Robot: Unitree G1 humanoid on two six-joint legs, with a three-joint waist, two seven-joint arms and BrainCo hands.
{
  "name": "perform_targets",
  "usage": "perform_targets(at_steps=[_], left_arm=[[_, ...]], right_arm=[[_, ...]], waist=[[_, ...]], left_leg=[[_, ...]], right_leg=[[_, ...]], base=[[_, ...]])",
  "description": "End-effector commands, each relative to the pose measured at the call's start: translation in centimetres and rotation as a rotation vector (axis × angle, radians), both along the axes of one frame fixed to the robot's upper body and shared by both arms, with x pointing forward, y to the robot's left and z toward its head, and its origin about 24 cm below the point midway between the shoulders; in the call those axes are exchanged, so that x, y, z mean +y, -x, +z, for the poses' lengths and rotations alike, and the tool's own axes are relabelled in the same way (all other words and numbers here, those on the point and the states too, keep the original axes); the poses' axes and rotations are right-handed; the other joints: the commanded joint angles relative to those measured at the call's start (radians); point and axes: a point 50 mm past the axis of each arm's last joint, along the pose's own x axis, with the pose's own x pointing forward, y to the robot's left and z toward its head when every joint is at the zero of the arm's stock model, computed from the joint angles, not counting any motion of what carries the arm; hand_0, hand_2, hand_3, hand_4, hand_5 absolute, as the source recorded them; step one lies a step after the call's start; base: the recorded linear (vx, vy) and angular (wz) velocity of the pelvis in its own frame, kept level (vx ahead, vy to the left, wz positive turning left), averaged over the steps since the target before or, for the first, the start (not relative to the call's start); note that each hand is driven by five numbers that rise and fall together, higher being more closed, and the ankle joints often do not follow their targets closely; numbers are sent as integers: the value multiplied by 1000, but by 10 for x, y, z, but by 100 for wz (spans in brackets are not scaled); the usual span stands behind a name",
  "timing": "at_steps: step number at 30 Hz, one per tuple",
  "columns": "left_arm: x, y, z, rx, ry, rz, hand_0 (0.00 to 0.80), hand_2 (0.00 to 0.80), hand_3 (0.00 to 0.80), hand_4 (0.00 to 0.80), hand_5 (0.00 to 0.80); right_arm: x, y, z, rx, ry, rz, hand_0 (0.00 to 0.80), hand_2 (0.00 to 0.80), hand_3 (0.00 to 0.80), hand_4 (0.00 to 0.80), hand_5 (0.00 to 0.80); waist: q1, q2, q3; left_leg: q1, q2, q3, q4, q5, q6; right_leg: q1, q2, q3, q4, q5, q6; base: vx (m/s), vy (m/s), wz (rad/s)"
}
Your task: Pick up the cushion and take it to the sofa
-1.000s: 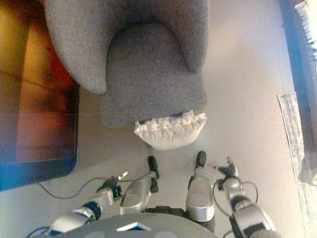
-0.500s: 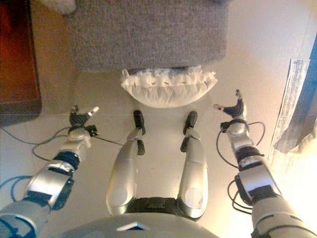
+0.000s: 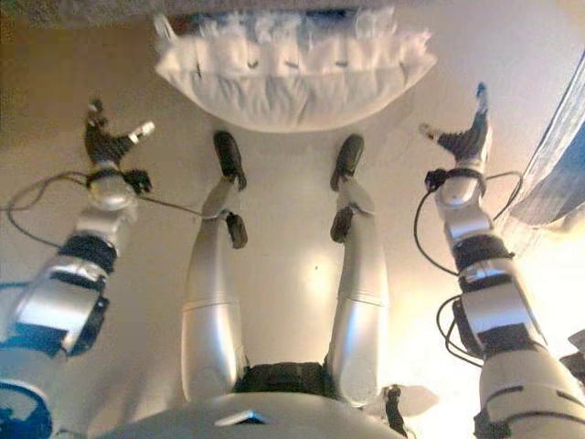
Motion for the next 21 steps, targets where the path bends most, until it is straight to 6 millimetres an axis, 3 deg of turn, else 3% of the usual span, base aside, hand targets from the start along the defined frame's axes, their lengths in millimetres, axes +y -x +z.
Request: perform_targets(at_steps=[1,5,12,16,21], left_arm=[[19,9,-2,5,-24,36,0,0,0,0,0],[21,6,15,-29,-91,-6,0,0,0,0,0],[13,-12,70,-82,-141,-105,0,0,0,0,0],[-2,-20,105,-173,-134,-158,0,0,0,0,0],[-33,-28,138,-237,-274,-258,0,0,0,0,0]], right_arm=[[-23,11,9,-19,71,-25,0,0,0,0,0],[-25,7,32,-82,96,-5,0,0,0,0,0],[-18,-5,92,-197,143,40,0,0,0,0,0],[7,-10,128,-290,192,154,0,0,0,0,0],[40,-18,160,-341,241,303,0,0,0,0,0]], waist=[[-13,35,-1],[-13,46,-1],[-25,68,-1],[-30,78,-1],[-28,86,-1]], left_leg=[[-78,7,-21,102,-120,18],[-169,9,-21,147,-132,18],[-286,18,-7,185,-146,17],[-347,20,-5,204,-151,17],[-362,15,-10,172,-139,13]], right_leg=[[-50,-7,103,1,-35,70],[-146,-7,115,52,-41,68],[-277,-8,135,111,-54,73],[-343,-10,147,142,-60,80],[-346,-9,144,94,-44,92]], base=[[-30,19,-5],[-24,37,-2],[-8,35,-1],[-1,34,1],[2,6,0]])
